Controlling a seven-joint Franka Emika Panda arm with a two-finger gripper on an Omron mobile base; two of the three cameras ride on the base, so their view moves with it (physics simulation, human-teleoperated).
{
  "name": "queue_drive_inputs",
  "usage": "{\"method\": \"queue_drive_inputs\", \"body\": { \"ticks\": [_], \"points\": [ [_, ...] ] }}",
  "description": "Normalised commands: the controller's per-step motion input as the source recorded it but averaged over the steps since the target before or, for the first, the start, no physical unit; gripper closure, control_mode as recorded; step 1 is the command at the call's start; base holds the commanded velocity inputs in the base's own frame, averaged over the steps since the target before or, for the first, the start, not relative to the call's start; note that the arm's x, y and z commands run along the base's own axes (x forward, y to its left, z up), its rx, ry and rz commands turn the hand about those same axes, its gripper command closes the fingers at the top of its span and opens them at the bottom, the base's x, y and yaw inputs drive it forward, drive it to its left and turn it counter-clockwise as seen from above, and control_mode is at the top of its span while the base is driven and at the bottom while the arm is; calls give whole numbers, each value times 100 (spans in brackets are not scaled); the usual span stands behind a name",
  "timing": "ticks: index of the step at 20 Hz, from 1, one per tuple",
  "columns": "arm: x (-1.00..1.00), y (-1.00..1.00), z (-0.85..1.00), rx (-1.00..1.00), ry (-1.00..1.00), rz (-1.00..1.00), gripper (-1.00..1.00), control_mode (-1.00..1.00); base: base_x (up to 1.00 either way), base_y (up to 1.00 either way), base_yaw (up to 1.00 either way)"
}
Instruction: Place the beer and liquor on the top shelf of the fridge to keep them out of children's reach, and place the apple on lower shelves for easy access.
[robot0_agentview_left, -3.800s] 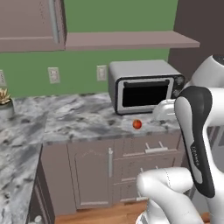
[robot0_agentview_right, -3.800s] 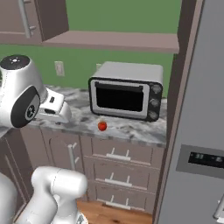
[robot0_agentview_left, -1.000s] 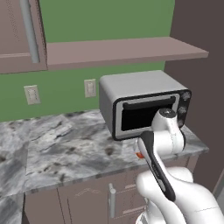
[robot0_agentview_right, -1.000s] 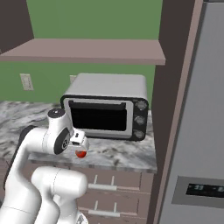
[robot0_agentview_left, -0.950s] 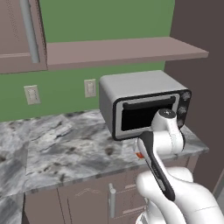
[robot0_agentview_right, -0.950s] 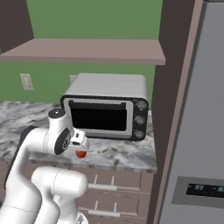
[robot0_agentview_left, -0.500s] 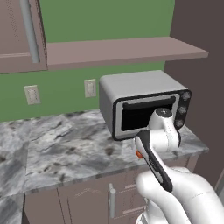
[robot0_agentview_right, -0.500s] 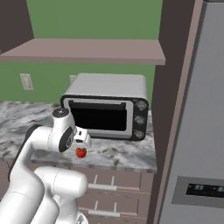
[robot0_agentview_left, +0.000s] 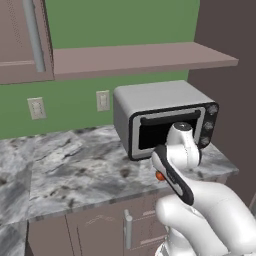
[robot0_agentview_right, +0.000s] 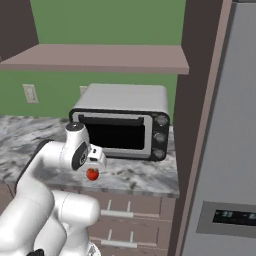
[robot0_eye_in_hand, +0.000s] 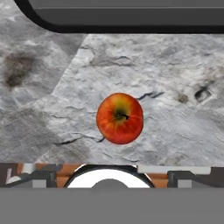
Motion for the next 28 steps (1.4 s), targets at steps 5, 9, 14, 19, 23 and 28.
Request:
{"method": "queue_drive_inputs", "body": {
  "ticks": [5, 9, 14, 19, 23, 28],
  "points": [
    [0, 0, -17, 0, 9, 0, -100, -100, 0, 0, 0],
    [0, 0, -15, 0, 6, 0, -100, -100, 0, 0, 0],
    [1, 0, -16, 0, 3, 0, -100, -100, 0, 0, 0],
    [3, 0, -20, 0, 2, 0, -100, -100, 0, 0, 0],
    [6, 0, -17, 0, 2, 0, -100, -100, 0, 0, 0],
    [8, 0, -14, 0, 1, 0, -100, -100, 0, 0, 0]
  ]
}}
